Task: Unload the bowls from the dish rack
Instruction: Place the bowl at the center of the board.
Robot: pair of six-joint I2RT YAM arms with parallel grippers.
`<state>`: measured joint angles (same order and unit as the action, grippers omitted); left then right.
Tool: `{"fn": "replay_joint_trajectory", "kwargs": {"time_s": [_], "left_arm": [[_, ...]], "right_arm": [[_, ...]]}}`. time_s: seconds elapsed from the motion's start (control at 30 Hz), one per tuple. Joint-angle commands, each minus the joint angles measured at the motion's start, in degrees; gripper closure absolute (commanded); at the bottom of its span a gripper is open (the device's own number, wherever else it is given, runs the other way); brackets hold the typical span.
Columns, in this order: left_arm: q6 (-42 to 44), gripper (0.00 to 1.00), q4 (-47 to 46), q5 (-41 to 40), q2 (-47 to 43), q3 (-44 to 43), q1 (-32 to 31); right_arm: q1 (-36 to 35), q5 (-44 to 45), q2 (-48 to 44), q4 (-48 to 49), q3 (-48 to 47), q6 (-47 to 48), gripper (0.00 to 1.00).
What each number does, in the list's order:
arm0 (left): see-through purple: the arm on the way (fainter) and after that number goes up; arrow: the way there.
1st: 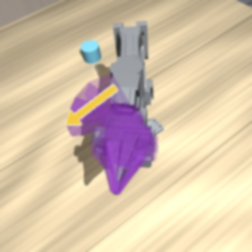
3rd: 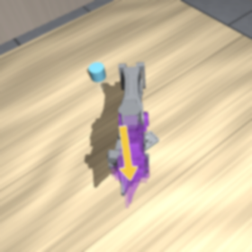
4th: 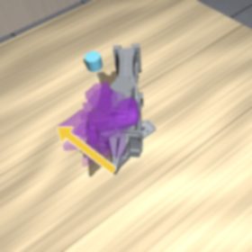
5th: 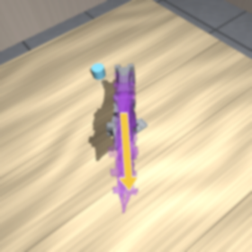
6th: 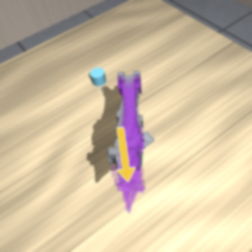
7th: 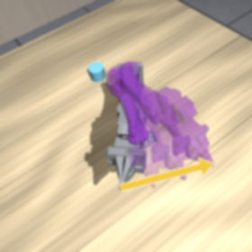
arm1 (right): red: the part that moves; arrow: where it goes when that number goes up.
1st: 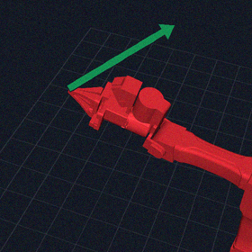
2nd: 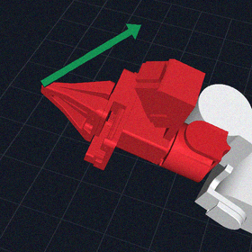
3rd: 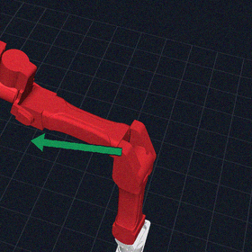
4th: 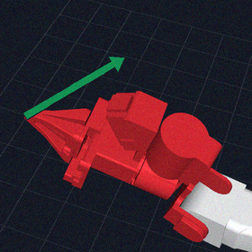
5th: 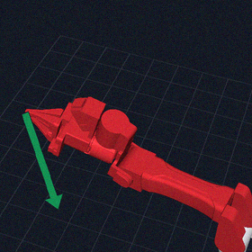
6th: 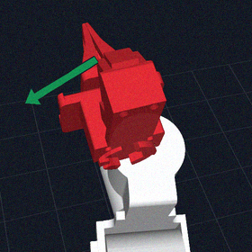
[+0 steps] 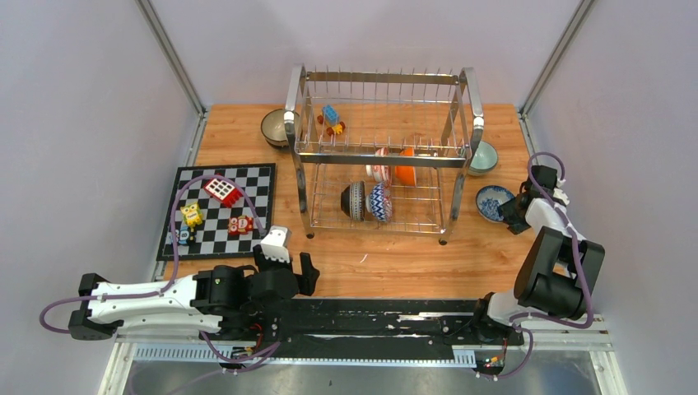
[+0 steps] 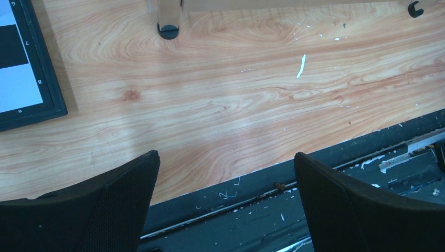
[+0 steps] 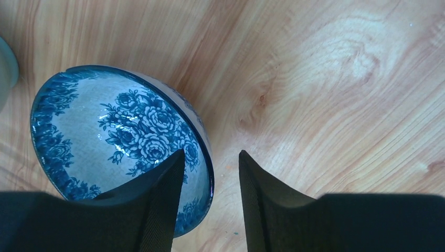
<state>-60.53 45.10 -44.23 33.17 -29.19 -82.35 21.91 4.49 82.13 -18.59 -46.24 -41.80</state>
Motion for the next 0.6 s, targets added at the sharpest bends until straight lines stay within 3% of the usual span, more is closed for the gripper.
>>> {"fn": "replay_joint_trajectory", "kwargs": {"time_s": [0.0,0.3,0.57], "left_arm": [[0.1,0.0,-0.3,-1.9,0.0,-1.4,0.0],[-0.4,0.0,0.6,-1.8,-1.5,-1.2,0.0],[1.2,0.0,-0.4,-3.8,-3.5,-1.2,0.0]], "right_arm": [[1.0,0.3,-0.7,-1.8,-1.2,1.5,0.51],[1.0,1.5,-5.0,-6.1,-3.1,3.8,0.29],[-0.8,1.9,-18.3,-15.5,-8.6,2.8,0.27]]}}
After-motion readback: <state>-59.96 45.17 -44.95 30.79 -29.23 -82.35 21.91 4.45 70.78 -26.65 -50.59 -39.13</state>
